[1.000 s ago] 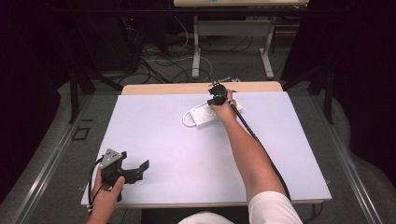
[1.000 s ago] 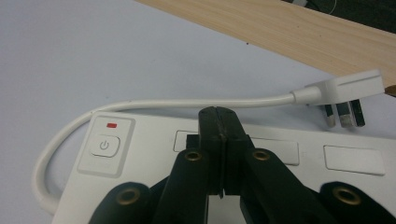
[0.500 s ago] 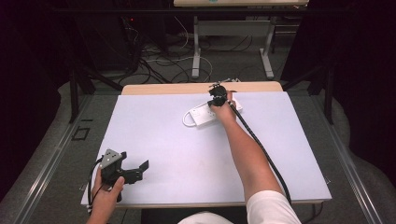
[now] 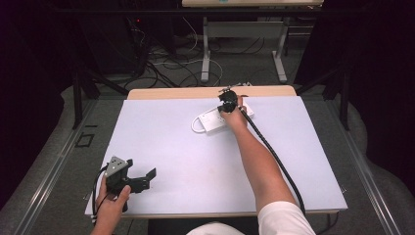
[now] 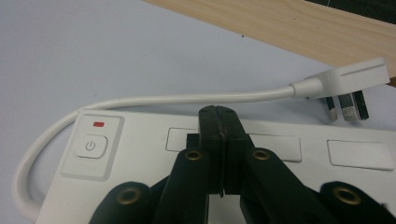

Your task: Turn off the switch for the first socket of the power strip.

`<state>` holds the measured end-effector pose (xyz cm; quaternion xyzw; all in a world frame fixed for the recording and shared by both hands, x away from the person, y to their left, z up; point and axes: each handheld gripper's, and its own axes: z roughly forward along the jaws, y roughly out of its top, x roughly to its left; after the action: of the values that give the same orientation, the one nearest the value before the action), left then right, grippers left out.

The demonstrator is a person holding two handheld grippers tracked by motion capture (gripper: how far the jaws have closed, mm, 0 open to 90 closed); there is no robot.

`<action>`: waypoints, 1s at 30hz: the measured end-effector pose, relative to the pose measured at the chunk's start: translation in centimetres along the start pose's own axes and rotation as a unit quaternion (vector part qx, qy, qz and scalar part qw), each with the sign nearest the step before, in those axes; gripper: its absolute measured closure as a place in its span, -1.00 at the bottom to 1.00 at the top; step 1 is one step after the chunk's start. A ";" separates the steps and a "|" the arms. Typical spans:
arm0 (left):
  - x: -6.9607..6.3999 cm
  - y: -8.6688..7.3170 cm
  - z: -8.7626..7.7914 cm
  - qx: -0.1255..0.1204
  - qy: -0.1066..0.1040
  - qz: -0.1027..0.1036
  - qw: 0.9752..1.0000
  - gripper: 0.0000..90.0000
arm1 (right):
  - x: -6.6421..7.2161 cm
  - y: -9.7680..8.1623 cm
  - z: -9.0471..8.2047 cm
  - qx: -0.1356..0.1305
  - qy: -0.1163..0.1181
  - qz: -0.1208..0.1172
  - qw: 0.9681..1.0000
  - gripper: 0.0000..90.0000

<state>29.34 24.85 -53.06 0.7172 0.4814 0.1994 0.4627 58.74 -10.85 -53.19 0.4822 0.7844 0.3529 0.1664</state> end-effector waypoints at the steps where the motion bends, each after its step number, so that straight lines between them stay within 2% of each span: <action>1: 0.0 0.0 0.0 0.000 0.000 0.000 1.000 -1.00 | 0.0 0.0 0.0 -0.002 0.001 -0.004 1.000 1.00; 2: 0.0 0.0 0.0 0.000 0.000 0.000 1.000 -1.00 | 0.0 -0.1 0.0 0.005 -0.002 -0.002 1.000 1.00; 3: 0.0 0.0 0.0 0.000 0.000 0.000 1.000 -1.00 | 0.0 -0.2 0.1 0.000 -0.003 -0.005 1.000 1.00; 4: 0.0 0.0 0.0 0.000 0.000 0.000 1.000 -1.00 | 0.1 -0.2 0.2 -0.004 -0.003 0.004 1.000 1.00; 22: 0.0 0.0 0.1 0.001 -0.001 0.001 1.000 -1.00 | 0.0 -0.1 0.1 0.003 -0.002 -0.011 1.000 1.00; 30: 0.0 0.0 0.2 0.002 -0.001 0.000 1.000 -1.00 | -0.1 0.3 -0.7 -0.007 -0.004 -0.014 1.000 0.96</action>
<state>29.47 24.79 -53.15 0.7187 0.4810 0.1975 0.4616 58.59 -11.15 -52.54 0.4712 0.7882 0.3537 0.1777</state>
